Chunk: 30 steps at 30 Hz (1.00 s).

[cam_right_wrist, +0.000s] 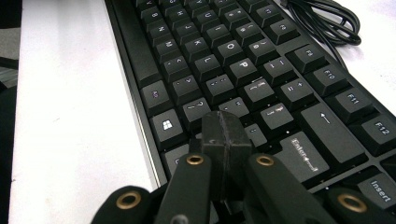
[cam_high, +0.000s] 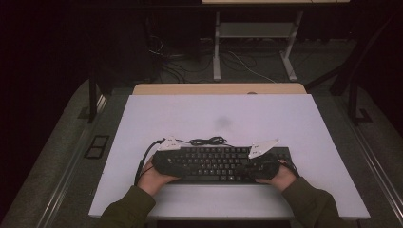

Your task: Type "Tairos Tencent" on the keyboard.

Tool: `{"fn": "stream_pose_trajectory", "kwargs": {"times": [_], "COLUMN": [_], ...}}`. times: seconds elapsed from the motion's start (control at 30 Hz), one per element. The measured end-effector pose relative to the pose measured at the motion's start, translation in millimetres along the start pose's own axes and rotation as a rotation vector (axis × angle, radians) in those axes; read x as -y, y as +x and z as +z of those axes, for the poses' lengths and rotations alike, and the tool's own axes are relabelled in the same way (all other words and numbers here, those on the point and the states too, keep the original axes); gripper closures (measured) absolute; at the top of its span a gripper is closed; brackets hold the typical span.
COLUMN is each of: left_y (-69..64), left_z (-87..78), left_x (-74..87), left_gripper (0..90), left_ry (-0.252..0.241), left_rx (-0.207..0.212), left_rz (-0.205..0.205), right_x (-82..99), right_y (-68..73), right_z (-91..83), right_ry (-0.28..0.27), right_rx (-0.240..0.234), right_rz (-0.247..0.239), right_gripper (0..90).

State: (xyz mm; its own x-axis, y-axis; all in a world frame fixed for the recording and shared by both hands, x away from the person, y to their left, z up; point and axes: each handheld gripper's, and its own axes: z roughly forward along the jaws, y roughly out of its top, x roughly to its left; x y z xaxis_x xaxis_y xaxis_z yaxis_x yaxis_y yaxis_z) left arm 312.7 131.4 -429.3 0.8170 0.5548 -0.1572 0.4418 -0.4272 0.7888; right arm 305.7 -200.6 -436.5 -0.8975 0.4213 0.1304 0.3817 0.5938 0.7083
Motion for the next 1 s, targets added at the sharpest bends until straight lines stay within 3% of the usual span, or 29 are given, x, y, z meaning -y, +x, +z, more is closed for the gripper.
{"fn": "stream_pose_trajectory", "kwargs": {"times": [0.17,0.47,0.73,1.0], "left_y": [-0.8,0.4,0.1,1.8], "left_z": [-0.1,-6.8,-11.7,-14.0], "left_x": [2.7,5.5,7.2,8.3], "left_gripper": [21.2,21.9,25.9,37.4], "left_ry": [0.002,-0.013,-0.025,-0.016], "left_rx": [0.007,0.008,0.000,-0.018], "left_rz": [-0.007,-0.011,-0.016,-0.012], "right_x": [-0.7,-7.4,-15.9,-24.5], "right_y": [-0.1,-2.7,-7.2,-14.6], "right_z": [-1.2,-8.1,-7.4,-0.2], "right_ry": [-0.001,-0.064,-0.117,-0.162], "right_rx": [-0.003,-0.011,-0.021,-0.021], "right_rz": [0.000,0.007,0.048,0.091], "right_gripper": [89.2,89.0,72.3,55.6]}}
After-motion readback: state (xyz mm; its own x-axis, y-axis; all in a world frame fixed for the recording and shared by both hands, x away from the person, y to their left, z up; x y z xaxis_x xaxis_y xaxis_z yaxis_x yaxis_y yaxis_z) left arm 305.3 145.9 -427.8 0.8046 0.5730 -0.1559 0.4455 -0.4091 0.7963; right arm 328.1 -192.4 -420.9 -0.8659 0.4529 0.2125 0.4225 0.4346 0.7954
